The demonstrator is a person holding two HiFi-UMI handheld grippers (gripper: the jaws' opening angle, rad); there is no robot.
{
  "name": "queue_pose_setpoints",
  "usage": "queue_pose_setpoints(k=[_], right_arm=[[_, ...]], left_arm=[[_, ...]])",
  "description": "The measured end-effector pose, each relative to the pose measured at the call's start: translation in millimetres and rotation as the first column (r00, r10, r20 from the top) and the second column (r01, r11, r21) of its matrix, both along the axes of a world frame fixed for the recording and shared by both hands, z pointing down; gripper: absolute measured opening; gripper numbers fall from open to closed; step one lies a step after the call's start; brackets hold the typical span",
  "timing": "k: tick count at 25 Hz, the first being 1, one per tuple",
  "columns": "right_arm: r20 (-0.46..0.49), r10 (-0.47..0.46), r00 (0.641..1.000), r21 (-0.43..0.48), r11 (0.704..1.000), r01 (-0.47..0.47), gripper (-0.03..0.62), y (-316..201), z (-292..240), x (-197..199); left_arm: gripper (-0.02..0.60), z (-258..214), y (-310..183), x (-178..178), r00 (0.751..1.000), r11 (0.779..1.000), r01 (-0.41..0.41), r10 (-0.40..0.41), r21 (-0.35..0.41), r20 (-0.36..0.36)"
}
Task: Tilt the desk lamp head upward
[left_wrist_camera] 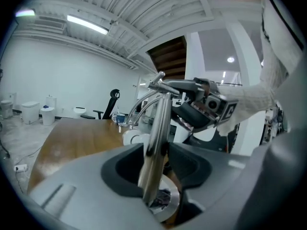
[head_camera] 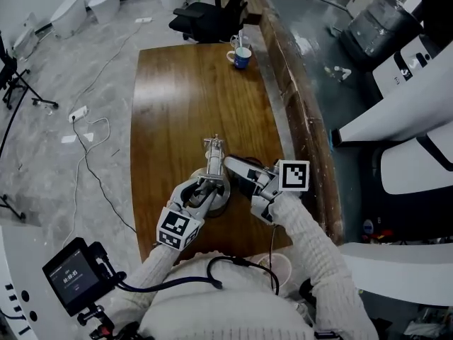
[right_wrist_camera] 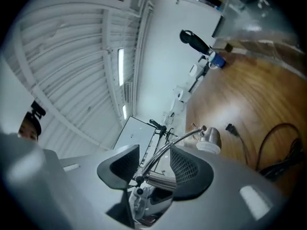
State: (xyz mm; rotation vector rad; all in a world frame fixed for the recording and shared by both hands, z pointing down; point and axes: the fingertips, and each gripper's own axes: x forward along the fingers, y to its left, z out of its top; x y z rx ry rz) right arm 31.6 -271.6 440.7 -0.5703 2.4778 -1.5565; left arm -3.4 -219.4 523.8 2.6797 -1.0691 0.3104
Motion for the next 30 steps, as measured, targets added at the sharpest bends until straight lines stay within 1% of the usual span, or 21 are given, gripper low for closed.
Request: queue_pose_setpoints(k=[2,4,7,12,15,18,21,23,26,30], right_arm=[[0.049,-0.004,0.999,-0.093,0.996,0.008,0.189,-3,10,0],[0.085,-0.002,0.996,-0.176,0.984,0.017,0.189,-7,19,-2],[0.109,-0.015,0.994,-0.225,0.974,0.039,0.193,-12,25,-8],[0.188,-0.025,0.982,-0.315,0.945,0.084,0.188,-18,32,-21],[0.249,-0.011,0.969,-0.37,0.923,0.106,0.157,-22,35,-27],[0.296,-0.011,0.955,-0.392,0.91,0.132,0.143,-24,37,-31],[0.318,-0.026,0.948,-0.399,0.903,0.159,0.139,-26,39,-33],[0.301,-0.044,0.953,-0.388,0.907,0.164,0.135,-26,41,-35],[0.25,-0.071,0.966,-0.363,0.917,0.162,0.135,-27,43,-37],[0.187,-0.11,0.976,-0.342,0.924,0.169,0.133,-28,45,-39]], left_arm=[[0.147,-1,3,5,1.0,1.0,-0.012,0.012,0.005,0.008],[0.147,-3,5,9,1.0,1.0,-0.018,0.018,0.009,0.01],[0.146,-5,9,11,1.0,1.0,-0.01,0.01,0.013,0.01],[0.146,-7,13,14,1.0,0.999,0.019,-0.019,0.032,0.002],[0.146,-9,15,17,1.0,0.999,0.023,-0.023,0.029,-0.005],[0.146,-7,15,17,1.0,0.999,0.025,-0.025,0.023,-0.01],[0.146,-6,15,17,1.0,0.999,0.026,-0.026,0.026,-0.001],[0.146,-5,15,15,0.999,0.999,0.034,-0.034,0.02,-0.002],[0.144,-3,13,13,0.999,0.999,0.04,-0.04,0.01,0.001],[0.143,1,12,12,0.999,0.999,0.043,-0.043,0.009,0.01]])
